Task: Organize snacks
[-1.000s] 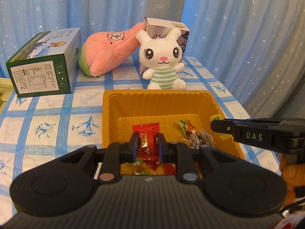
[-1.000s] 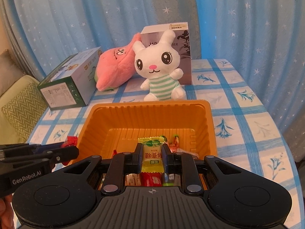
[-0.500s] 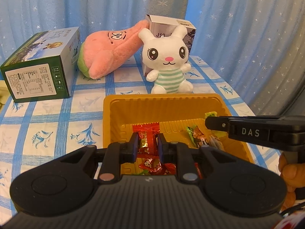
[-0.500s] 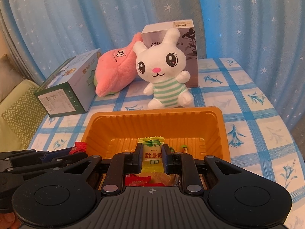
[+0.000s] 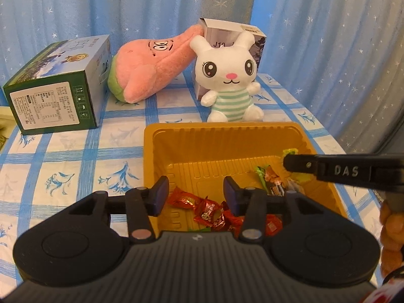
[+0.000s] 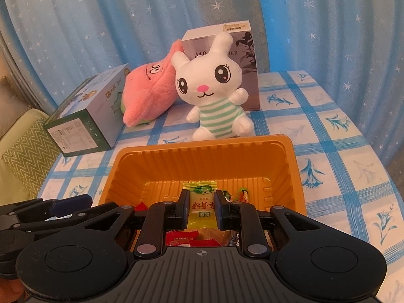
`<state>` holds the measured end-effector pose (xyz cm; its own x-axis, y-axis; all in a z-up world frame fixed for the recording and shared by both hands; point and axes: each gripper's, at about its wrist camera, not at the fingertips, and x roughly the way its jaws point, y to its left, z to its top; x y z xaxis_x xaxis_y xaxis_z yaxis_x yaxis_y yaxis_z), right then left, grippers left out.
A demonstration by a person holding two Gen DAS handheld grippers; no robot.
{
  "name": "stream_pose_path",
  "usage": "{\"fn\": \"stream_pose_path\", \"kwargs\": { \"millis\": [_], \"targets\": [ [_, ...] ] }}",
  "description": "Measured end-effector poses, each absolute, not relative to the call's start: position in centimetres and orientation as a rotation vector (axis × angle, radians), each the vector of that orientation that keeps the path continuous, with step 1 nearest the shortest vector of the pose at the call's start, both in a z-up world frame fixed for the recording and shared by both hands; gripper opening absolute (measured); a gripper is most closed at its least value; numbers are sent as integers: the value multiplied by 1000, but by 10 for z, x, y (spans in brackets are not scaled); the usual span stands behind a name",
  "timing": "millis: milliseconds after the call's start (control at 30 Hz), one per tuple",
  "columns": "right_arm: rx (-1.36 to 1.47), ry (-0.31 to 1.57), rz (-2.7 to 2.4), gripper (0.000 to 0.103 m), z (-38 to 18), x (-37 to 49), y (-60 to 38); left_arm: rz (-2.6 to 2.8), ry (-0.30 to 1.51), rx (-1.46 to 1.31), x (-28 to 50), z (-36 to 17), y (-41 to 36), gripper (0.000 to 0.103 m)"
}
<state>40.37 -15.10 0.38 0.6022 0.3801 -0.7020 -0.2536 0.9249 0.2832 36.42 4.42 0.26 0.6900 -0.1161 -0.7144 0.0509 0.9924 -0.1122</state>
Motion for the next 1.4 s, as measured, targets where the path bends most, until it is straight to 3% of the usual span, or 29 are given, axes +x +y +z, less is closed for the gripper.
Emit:
{"fn": "stream_pose_path", "kwargs": {
  "millis": [433, 467, 533, 567, 733, 867, 1000, 1400],
  "targets": [
    [186, 828, 452, 23, 9, 405, -140, -75, 809, -72, 349, 0, 56, 45],
    [196, 820, 456, 28, 10, 405, -141, -75, 809, -73, 347, -1, 57, 46],
    [220, 797, 441, 73, 12, 403, -143, -72, 809, -79, 342, -1, 60, 47],
    [237, 781, 430, 74, 13, 401, -146, -70, 807, -86, 338, -1, 61, 49],
    [281, 781, 401, 74, 11, 390, -162, -55, 801, -107, 316, 0, 64, 60],
    [291, 799, 374, 74, 4, 368, -179, -36, 774, -128, 292, 2, 65, 81],
    [300, 830, 337, 74, -3, 342, -196, -21, 777, -140, 271, 3, 61, 91],
    [168, 877, 281, 74, 14, 255, -214, -29, 743, -159, 195, 30, 36, 101]
  ]
}}
